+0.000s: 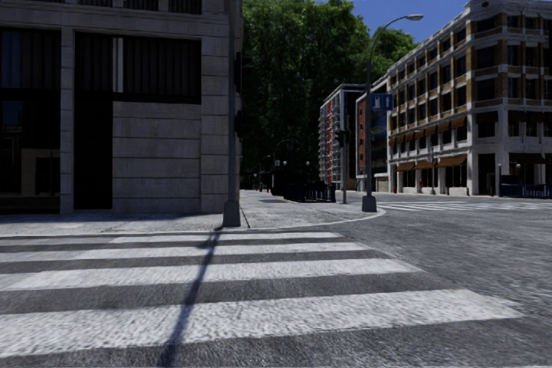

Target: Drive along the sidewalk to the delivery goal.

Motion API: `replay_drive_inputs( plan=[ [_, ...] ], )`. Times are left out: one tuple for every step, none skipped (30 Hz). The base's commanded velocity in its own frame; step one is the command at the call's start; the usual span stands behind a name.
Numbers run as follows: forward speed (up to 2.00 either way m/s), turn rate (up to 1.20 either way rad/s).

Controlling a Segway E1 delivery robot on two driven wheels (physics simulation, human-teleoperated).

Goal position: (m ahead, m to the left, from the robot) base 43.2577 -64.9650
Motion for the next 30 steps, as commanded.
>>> replay_drive_inputs(
  plan=[
    [2.0,0.0],
    [2.0,0.0],
    [2.0,-0.03],
    [2.0,-0.03],
    [2.0,-0.09],
    [2.0,-0.13],
    [2.0,-0.14],
    [2.0,-0.17],
    [2.0,-0.22],
    [2.0,-0.24],
    [2.0,-0.25],
    [2.0,-0.25],
    [2.0,-0.25],
    [2.0,-0.25],
    [2.0,-0.25],
    [2.0,-0.25],
    [2.0,-0.25],
    [2.0,-0.27],
    [2.0,-0.29],
    [2.0,-0.3],
    [2.0,-0.3],
    [2.0,-0.3],
    [2.0,-0.31],
    [2.0,-0.31],
    [2.0,-0.31],
    [2.0,-0.31],
    [2.0,-0.31],
    [2.0,-0.32],
    [2.0,-0.32],
    [2.0,-0.32]
  ],
)
